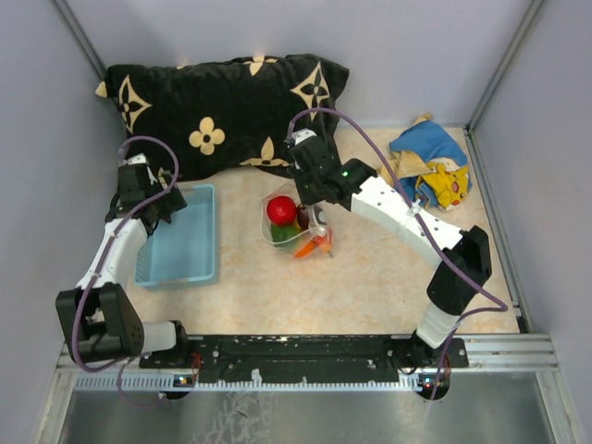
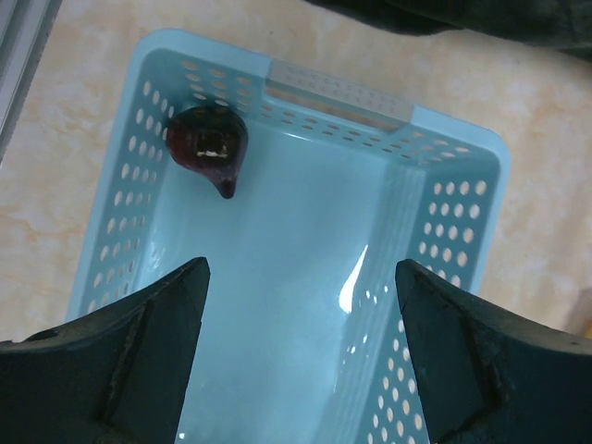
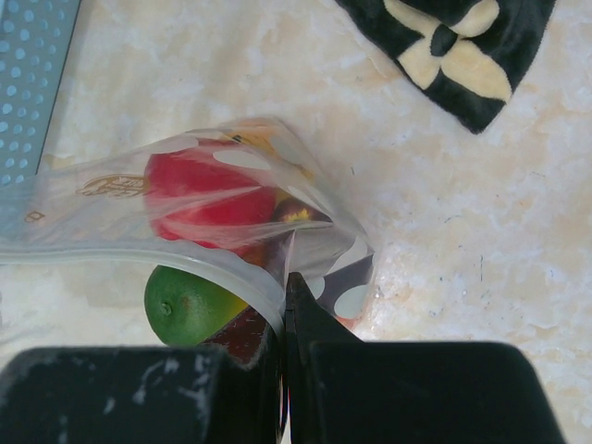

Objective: Place the food in the zip-top bag and seal the zipper
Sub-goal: Pick up the fake fruit from the bin.

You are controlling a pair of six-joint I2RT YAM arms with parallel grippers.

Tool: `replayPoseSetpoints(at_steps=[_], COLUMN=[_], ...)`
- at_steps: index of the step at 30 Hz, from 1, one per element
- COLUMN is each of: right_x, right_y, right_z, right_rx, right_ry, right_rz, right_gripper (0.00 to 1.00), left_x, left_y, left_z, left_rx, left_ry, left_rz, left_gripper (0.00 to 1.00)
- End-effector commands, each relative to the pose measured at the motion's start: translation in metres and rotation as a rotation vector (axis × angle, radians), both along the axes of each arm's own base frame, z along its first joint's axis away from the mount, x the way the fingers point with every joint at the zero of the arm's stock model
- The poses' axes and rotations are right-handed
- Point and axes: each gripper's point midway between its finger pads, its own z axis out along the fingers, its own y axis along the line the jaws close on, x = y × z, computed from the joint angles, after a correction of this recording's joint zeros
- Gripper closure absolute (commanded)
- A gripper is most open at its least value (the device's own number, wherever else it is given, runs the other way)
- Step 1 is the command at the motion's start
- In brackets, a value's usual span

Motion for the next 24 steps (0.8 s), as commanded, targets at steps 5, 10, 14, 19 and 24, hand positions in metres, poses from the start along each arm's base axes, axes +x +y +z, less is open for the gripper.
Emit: replayPoseSetpoints(at_steps=[5,10,14,19,24], right_x=[0.005,0.005,0.007,0.008,0.007], right_y=[0.006,0.009,0.012,0.014,0.016], right_z=[0.011,0.011,0.013,0.013,0.011], right_rx=[0.042,0.051,0.051,0.053,0.055], right_ry=[-0.027,-0.018,-0.016,-0.006,0.008], right_rz=[0.005,0.007,0.006,0.007,0.006], right_gripper=[1.0,1.0,1.0,1.0,1.0], left_x=[0.034,0.033,0.033,0.038,0.045], left_y=[0.032,0.042,0.053,0.058,0.064], left_z=[-0.002,-0.029,-0.051,-0.069,-0.077], left_rx=[-0.063,-0.047,-0.038,-0.035,-0.017], left_ry=[-0.086,-0.017,0.04,0.096,0.101], left_rz=[0.141,0.187,0.215,0.236,0.255], left_gripper=[0.14,0.15,0.17,0.17,0.17])
